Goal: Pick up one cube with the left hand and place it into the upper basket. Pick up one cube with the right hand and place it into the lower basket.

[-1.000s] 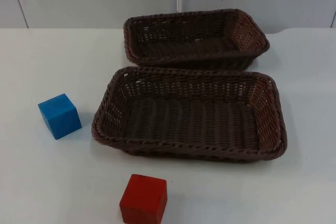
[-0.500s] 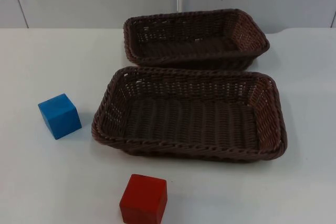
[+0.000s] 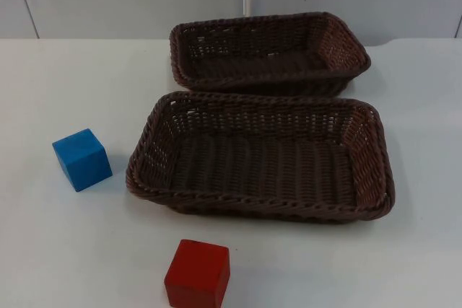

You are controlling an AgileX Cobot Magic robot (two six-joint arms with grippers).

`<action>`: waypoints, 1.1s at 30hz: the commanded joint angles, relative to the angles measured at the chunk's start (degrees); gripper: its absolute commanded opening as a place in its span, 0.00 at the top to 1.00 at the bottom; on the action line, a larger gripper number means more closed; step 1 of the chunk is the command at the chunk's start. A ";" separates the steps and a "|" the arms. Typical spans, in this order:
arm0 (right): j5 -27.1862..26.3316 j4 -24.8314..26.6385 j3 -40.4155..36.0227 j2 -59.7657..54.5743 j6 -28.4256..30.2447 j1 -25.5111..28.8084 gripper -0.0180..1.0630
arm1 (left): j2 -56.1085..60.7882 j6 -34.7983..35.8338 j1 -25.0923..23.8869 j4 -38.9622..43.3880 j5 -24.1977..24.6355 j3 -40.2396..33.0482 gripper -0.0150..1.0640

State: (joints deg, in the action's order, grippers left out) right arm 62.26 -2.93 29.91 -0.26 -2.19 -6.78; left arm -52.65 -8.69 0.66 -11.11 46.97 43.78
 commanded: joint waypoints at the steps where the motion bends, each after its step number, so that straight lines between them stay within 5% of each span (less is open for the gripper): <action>1: -0.51 -0.40 -0.30 0.26 0.05 0.37 0.01 | -4.21 -0.24 -0.11 -0.57 -2.70 2.06 0.01; 8: -0.51 -1.01 -0.41 0.26 0.05 0.26 0.01 | -9.89 -1.16 -0.11 -3.84 -5.43 4.06 0.01; 17: -0.51 -0.91 -0.41 0.26 0.05 0.26 0.01 | -16.03 -10.54 -0.11 -15.80 -6.79 4.06 0.01; 33: -0.51 -0.91 -0.41 0.26 0.05 0.26 0.01 | -24.86 -10.34 0.01 -21.91 -16.88 4.06 0.01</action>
State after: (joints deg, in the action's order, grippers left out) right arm 62.26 -3.60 29.91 -0.26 -2.19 -6.78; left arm -75.94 -19.06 0.66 -30.51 33.05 47.42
